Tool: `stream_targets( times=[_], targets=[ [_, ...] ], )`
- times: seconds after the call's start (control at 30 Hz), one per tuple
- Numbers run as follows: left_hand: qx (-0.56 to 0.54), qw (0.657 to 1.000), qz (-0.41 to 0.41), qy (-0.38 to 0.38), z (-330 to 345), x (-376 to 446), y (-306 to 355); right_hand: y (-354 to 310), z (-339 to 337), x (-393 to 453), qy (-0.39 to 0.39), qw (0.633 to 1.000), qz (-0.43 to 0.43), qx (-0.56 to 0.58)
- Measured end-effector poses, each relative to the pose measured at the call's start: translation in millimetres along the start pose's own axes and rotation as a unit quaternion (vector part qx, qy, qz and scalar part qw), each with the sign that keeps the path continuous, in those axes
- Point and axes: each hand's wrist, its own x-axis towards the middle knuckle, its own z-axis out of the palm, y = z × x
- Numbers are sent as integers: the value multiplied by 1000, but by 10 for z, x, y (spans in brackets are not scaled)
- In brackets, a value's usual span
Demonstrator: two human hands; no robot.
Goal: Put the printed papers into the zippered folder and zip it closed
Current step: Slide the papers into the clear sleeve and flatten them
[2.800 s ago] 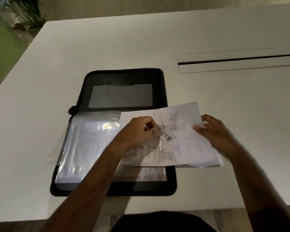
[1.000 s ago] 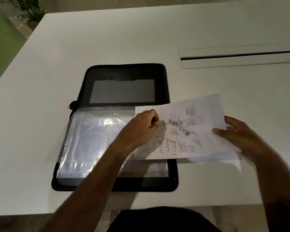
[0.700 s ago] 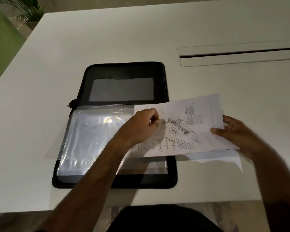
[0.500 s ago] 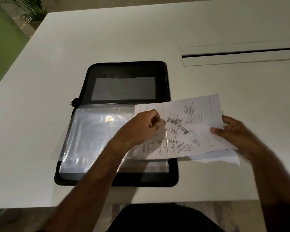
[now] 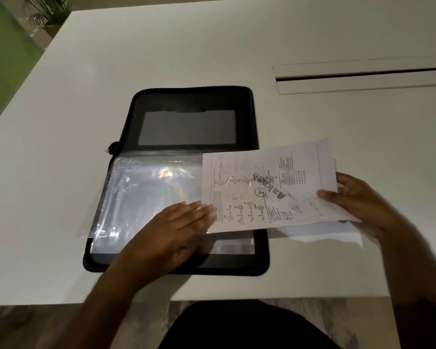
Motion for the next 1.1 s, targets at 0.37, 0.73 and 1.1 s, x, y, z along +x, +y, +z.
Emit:
stream_targets(
  times=[0.37,0.73,1.1],
  targets=[
    [108,974,-59,189,170,-426,94,-16,72,-3,2,1000,8,-23],
    [70,981,-59,171,328,-316,87,-38,336,29,-11,1000,-3,-30],
    [88,990,-16,107,301,134,277,-81,585,71,-36,999,-16,-34]
  ],
)
